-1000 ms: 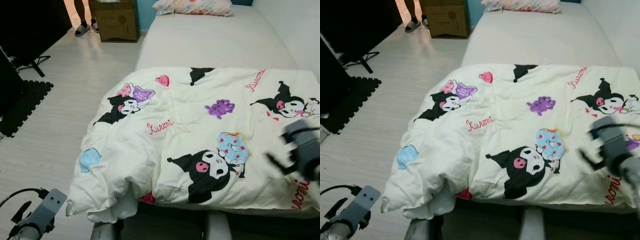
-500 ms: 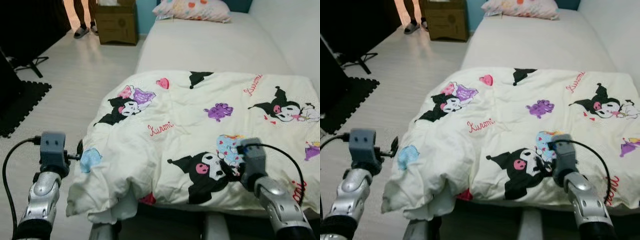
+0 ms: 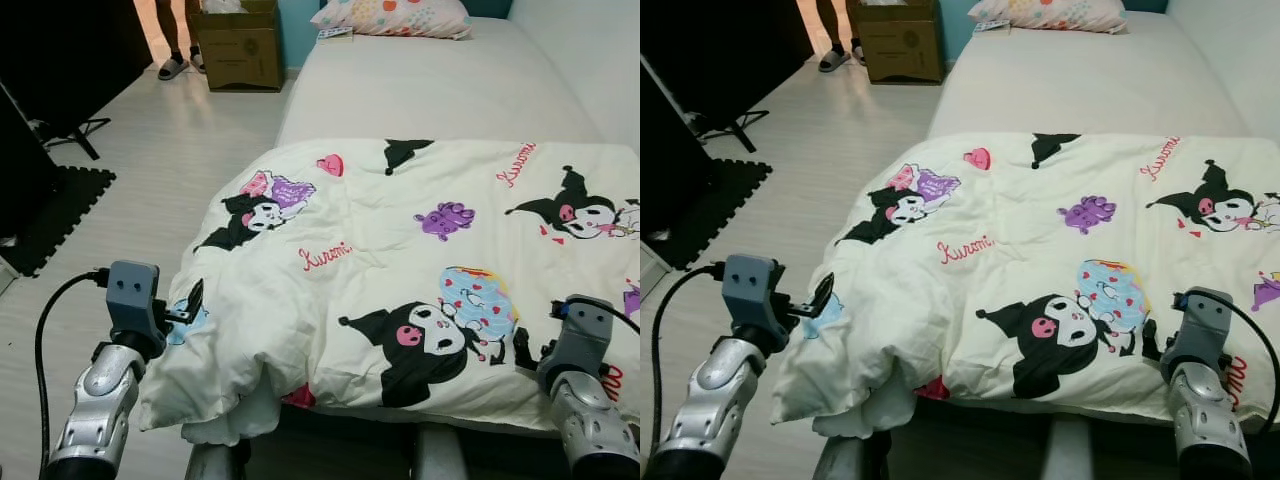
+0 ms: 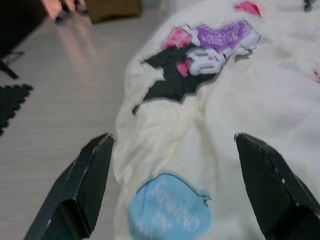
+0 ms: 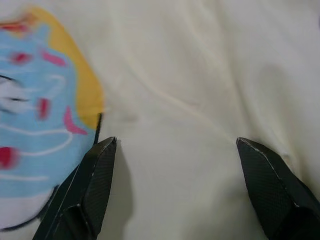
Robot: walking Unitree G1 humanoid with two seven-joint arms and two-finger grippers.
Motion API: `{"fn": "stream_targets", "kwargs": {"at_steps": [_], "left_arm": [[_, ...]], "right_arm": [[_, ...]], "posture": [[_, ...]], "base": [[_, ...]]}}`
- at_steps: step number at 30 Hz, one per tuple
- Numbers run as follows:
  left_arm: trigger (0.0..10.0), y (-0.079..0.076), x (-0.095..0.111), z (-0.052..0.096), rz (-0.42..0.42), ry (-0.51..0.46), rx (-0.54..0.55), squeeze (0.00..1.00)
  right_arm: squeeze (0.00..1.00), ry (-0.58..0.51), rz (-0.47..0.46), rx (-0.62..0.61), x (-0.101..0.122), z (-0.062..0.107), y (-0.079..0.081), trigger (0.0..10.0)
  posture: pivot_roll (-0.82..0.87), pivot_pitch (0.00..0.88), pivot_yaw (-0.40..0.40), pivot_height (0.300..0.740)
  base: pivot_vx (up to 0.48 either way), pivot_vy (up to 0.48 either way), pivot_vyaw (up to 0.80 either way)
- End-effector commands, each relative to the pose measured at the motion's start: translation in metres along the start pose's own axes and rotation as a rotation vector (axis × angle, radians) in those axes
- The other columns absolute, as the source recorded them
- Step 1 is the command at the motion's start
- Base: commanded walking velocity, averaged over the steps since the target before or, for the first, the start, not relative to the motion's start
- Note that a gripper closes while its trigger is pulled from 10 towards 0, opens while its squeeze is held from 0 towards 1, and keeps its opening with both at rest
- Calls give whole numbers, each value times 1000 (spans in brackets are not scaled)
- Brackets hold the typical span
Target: Clean up the room
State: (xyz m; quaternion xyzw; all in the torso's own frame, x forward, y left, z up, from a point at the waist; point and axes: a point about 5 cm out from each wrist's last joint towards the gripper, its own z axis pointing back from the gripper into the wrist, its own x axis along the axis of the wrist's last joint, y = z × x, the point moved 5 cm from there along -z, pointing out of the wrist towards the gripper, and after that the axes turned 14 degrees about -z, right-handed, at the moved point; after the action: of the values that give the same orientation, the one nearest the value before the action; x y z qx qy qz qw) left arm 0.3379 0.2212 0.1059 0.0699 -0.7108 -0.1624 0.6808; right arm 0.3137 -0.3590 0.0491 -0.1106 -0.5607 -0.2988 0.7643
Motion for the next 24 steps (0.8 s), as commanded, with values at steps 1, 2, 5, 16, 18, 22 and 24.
{"fn": "stream_targets", "kwargs": {"at_steps": [1, 2, 5, 16, 18, 22, 24], "left_arm": [[10000, 5, -6, 13, -42, 44, -41, 0], [10000, 5, -6, 13, -42, 44, -41, 0], [10000, 11, 1, 23, -92, 53, -90, 0], [10000, 4, 9, 20, -59, 53, -102, 0], [10000, -1, 9, 20, -48, 52, -108, 0], [10000, -10, 11, 22, -24, 57, -123, 0], [10000, -11, 11, 22, -19, 59, -123, 0]], "right_arm": [[0, 38, -34, -117, -18, 1, -25, 10000], [0, 38, -34, -117, -18, 1, -25, 10000], [0, 6, -31, -275, -13, 1, -58, 10000], [0, -119, 46, -493, 29, 12, -124, 10000], [0, -141, 72, -534, 37, 16, -135, 10000], [0, -156, 122, -649, 47, 29, -166, 10000], [0, -147, 138, -670, 47, 31, -172, 10000]], "posture": [[302, 223, 117, 522], [302, 223, 117, 522], [337, 222, 143, 522], [293, 234, 126, 522], [292, 235, 123, 522], [279, 238, 107, 522], [272, 233, 96, 522]], "base": [[0, 0, 0], [0, 0, 0], [0, 0, 0], [0, 0, 0], [0, 0, 0], [0, 0, 0], [0, 0, 0]]}}
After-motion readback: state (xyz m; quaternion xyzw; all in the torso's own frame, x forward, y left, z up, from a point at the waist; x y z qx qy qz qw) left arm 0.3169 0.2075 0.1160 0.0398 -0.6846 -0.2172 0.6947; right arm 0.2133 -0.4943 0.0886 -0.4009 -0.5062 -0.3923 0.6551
